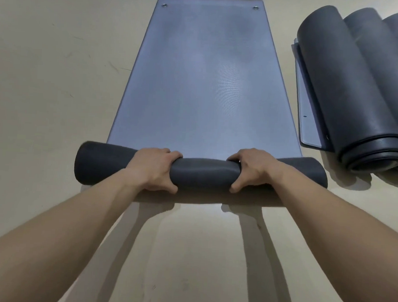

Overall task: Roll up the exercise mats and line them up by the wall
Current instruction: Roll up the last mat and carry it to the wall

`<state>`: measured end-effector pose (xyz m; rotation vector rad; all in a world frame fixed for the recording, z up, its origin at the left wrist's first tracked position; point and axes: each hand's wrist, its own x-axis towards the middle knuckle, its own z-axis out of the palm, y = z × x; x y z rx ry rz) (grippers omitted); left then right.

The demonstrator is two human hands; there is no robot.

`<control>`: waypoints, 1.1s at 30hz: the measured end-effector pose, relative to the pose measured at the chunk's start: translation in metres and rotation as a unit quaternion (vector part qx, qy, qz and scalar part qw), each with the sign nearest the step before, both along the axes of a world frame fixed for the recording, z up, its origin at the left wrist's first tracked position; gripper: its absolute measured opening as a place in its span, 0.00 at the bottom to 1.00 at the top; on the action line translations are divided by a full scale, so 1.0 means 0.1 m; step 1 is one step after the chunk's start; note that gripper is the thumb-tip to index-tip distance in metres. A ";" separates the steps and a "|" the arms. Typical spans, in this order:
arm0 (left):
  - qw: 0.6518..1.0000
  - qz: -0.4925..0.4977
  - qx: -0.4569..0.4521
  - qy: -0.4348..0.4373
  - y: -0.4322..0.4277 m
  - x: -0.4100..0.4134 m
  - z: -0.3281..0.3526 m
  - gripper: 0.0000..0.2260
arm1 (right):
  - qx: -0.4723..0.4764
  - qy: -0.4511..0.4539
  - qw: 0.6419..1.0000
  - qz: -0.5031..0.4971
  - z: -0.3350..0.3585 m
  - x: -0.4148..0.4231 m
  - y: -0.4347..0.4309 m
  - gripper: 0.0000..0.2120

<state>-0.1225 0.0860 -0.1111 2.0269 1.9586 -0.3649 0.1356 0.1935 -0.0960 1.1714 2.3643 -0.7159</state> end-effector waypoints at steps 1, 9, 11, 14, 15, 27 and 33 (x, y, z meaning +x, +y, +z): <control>0.999 0.001 -0.036 -0.009 -0.02 0.03 0.03 0.37 | -0.009 -0.018 1.000 0.003 0.01 0.03 -0.08 0.40; 0.984 0.041 -0.160 -0.063 0.10 0.09 0.16 0.43 | 0.182 0.005 0.983 0.021 -0.17 0.10 -0.55 0.36; 0.999 0.031 -0.038 0.009 -0.08 0.13 0.09 0.48 | 0.138 0.002 0.990 0.024 -0.08 0.04 -0.36 0.33; 0.995 0.036 0.064 0.069 -0.32 0.18 -0.02 0.46 | 0.061 -0.016 0.998 0.028 0.07 -0.07 -0.09 0.32; 0.994 0.046 0.066 0.068 -0.31 0.16 -0.03 0.44 | 0.055 -0.015 0.998 0.030 0.07 -0.09 -0.05 0.34; 0.989 0.049 0.113 0.088 -0.21 0.14 -0.06 0.47 | 0.267 0.003 0.963 0.028 -0.18 -0.09 -0.27 0.40; 0.972 0.056 0.215 0.075 -0.21 0.07 -0.27 0.51 | 0.180 -0.013 0.982 0.055 -0.03 -0.23 0.10 0.42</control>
